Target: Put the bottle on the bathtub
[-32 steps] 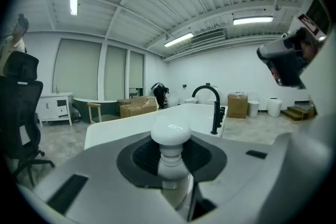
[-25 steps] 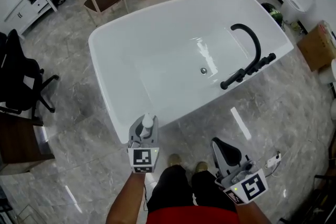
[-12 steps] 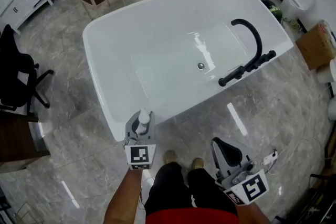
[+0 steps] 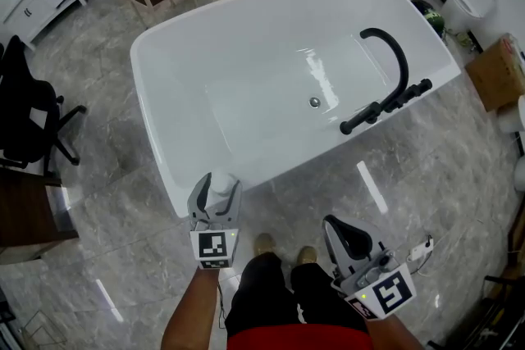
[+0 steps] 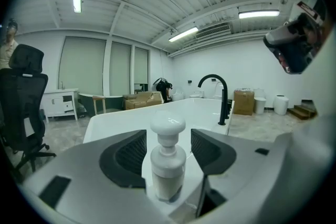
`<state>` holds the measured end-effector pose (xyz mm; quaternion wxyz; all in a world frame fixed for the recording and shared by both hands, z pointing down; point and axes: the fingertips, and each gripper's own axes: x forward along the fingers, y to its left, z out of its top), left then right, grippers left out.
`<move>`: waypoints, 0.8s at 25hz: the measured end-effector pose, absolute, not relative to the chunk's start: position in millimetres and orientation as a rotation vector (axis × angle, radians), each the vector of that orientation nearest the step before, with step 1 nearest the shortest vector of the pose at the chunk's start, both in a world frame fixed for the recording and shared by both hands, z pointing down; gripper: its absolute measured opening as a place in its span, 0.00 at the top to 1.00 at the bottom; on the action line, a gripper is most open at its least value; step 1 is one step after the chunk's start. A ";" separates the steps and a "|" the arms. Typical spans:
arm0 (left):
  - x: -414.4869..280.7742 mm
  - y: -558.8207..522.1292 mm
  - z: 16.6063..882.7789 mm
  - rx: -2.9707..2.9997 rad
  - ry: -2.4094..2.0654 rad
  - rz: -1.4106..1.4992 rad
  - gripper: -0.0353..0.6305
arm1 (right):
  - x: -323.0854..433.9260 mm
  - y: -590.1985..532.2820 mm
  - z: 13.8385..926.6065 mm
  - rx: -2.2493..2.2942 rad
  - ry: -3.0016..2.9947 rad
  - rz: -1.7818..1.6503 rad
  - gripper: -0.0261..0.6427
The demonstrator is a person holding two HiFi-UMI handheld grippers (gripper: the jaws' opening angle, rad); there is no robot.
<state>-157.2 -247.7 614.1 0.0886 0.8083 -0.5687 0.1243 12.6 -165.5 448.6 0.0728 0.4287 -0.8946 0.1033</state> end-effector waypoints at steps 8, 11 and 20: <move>-174.7 -219.4 553.3 2.370 -1.835 0.331 0.58 | 17.1 -167.7 434.3 1.249 -2.759 0.307 0.95; -163.0 -198.7 503.9 2.382 -1.888 0.281 0.58 | 26.1 -164.2 420.5 1.237 -2.804 0.285 0.95; -74.9 -140.0 366.2 2.493 -1.879 -0.004 0.72 | 78.3 -136.8 366.1 1.213 -2.943 0.194 0.95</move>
